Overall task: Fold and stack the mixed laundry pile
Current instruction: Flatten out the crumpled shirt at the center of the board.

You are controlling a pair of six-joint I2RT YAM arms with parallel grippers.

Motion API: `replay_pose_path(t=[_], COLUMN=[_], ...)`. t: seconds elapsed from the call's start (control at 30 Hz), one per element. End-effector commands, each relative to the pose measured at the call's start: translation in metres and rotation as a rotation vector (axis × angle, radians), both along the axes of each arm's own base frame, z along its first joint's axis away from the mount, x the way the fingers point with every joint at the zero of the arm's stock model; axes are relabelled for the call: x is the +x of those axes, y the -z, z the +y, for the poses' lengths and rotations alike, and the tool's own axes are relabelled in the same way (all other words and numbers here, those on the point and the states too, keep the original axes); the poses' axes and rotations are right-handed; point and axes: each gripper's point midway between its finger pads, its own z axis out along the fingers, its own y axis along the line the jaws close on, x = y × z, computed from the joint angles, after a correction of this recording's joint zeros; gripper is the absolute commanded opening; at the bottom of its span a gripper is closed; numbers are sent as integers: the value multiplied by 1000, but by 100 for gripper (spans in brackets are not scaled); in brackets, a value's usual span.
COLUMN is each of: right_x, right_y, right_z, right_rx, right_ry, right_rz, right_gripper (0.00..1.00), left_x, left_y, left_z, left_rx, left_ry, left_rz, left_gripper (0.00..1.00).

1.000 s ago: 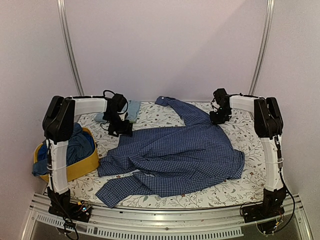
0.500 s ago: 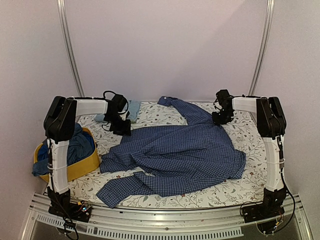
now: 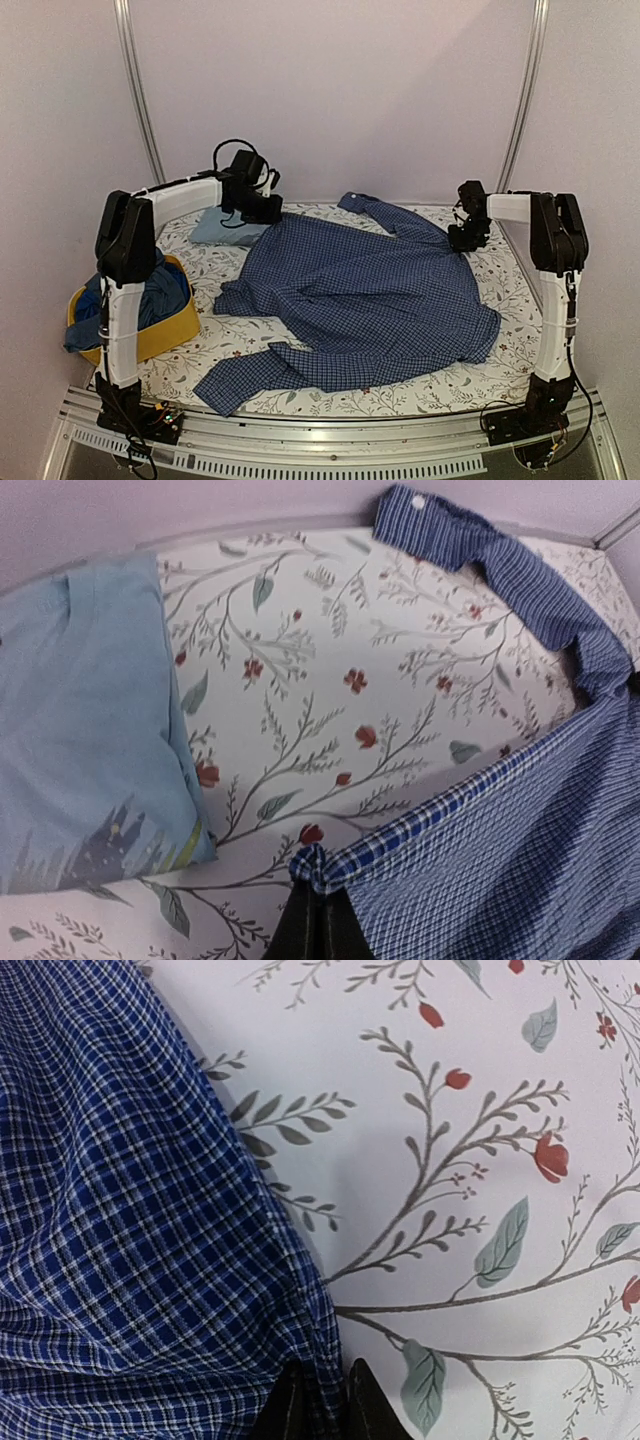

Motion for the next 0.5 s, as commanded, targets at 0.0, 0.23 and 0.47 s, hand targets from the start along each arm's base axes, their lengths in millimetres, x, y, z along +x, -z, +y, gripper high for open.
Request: replay_pose_path(t=[0.0, 0.23, 0.47], right_x=[-30, 48, 62], right_y=[48, 18, -57], right_z=[-43, -44, -31], right_rx=[-69, -48, 35], right_ry=[70, 75, 53], right_rz=[196, 67, -67], right_gripper=[15, 18, 66], left_x=[55, 114, 93], left_y=[-46, -48, -88], left_z=[-10, -15, 0], left_rx=[-19, -21, 28], left_ry=[-38, -131, -133], left_rz=[-218, -360, -338], left_gripper=[0, 32, 84])
